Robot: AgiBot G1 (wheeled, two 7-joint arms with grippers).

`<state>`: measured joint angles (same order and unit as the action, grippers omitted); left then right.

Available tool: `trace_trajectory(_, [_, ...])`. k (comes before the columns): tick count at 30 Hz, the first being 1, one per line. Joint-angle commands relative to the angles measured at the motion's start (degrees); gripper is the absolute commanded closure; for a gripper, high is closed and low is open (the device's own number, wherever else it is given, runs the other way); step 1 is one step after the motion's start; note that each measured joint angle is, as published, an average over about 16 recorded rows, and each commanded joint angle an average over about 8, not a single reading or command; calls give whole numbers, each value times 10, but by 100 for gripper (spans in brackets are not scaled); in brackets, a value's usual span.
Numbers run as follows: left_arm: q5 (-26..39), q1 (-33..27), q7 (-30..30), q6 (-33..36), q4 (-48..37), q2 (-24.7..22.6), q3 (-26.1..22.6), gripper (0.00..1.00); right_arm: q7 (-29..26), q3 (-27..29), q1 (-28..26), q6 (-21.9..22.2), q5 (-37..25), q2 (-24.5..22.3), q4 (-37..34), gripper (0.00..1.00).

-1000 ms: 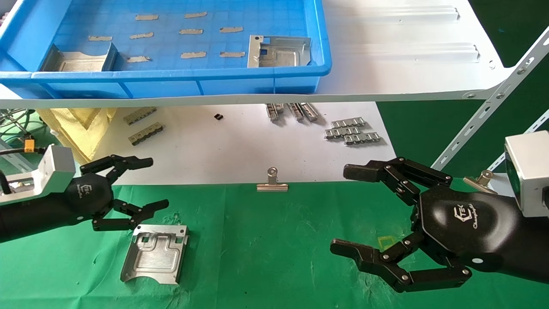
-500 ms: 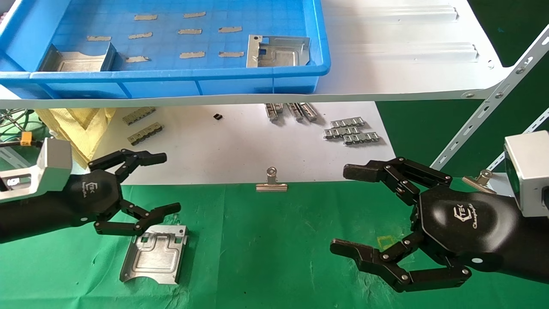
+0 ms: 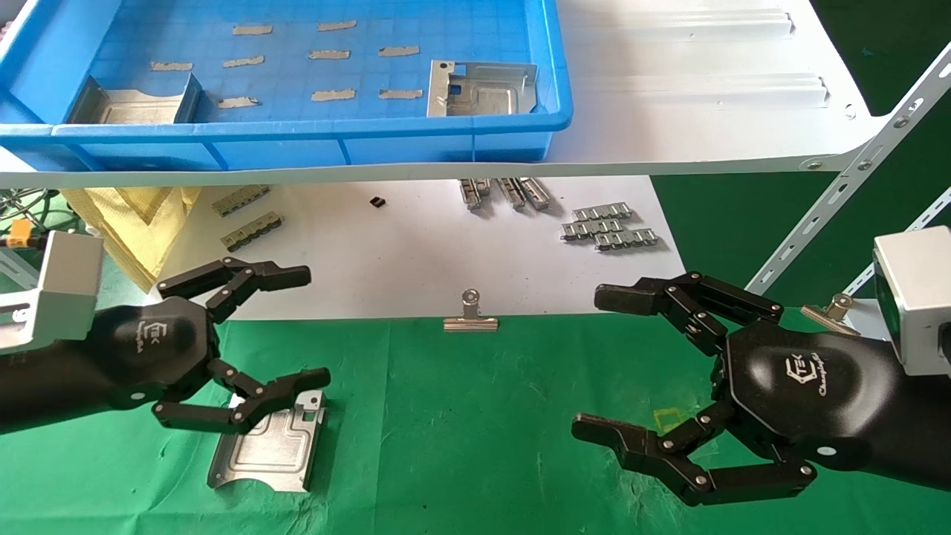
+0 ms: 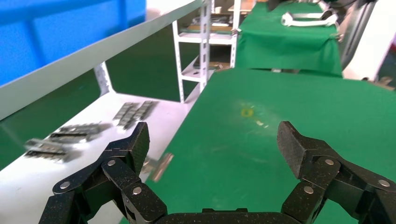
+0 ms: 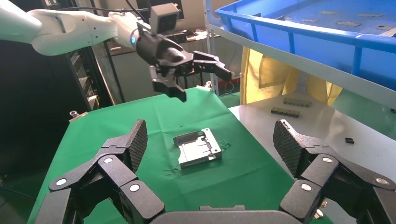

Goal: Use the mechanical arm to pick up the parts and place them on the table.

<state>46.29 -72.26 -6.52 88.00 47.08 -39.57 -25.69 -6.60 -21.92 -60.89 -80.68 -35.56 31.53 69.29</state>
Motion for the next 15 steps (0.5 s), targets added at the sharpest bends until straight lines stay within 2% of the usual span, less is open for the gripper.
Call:
trace_trajectory(1, [-4,9,15,-2,23,4,8,0,0,0,0,0,0,0,0,0])
trace_trajectory(15, [-31,74,119,-16,183,31,67,0,0,0,0,0,0,0,0,0])
